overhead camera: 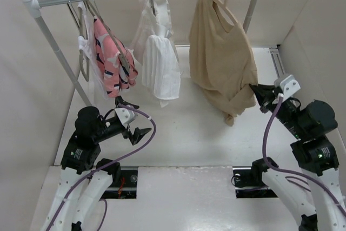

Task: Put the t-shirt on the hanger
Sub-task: Hang the hanger with tshirt onto the clothesline

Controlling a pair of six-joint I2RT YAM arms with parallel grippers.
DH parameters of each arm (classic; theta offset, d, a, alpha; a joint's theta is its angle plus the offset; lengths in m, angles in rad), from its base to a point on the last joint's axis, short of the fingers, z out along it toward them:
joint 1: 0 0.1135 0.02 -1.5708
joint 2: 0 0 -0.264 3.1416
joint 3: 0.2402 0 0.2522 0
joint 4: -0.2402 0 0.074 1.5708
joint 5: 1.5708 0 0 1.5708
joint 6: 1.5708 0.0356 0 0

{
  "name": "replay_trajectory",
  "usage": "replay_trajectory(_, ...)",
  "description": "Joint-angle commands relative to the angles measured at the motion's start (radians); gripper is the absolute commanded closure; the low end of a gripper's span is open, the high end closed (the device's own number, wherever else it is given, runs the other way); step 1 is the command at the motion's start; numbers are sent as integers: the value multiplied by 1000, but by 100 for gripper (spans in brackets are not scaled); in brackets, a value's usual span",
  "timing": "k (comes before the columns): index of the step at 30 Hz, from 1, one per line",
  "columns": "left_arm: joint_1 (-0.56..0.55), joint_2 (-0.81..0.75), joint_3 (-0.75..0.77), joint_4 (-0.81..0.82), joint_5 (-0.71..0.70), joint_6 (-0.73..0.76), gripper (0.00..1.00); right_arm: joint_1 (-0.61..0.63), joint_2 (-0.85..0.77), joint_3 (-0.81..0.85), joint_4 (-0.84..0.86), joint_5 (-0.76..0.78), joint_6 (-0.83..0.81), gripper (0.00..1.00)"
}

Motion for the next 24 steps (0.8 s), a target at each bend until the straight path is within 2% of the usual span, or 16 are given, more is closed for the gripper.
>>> replay_trajectory(1, -1, 3, -2, 27, 33, -5, 0, -4, -29, -101, 83, -122, 61, 100)
replay_trajectory(11, -1, -16, -2, 27, 33, -5, 0, -4, -87, -221, 148, -201, 141, 100)
replay_trajectory(12, -1, -16, -2, 27, 33, -5, 0, -4, -87, -230, 148, -201, 150, 97)
replay_trajectory(13, -1, -16, -2, 27, 33, -5, 0, -4, -87, -230, 148, -201, 150, 69)
replay_trajectory(14, -1, -16, -2, 27, 33, -5, 0, -4, -87, -230, 148, -201, 150, 55)
replay_trajectory(16, -1, -16, -2, 27, 33, -5, 0, -4, -87, -207, 135, -185, 150, 42)
replay_trajectory(17, -1, -16, -2, 27, 33, -5, 0, -4, -87, -195, 123, -153, 150, 19)
replay_trajectory(18, -1, -16, -2, 27, 33, -5, 0, -4, -87, -182, 80, -129, 136, 7)
replay_trajectory(19, -1, -16, -2, 27, 33, -5, 0, -4, -87, -156, 53, -103, 123, 0)
replay_trajectory(22, -1, -16, -11, 27, 20, -15, 0, -4, -98, -136, -82, 55, 122, 0)
replay_trajectory(23, -1, -16, -11, 41, 6, -27, 0, -4, -131, -145, -121, 116, 166, 0)
replay_trajectory(24, -1, -26, -11, 65, -35, -57, 0, -4, -151, -156, -159, 263, 203, 0)
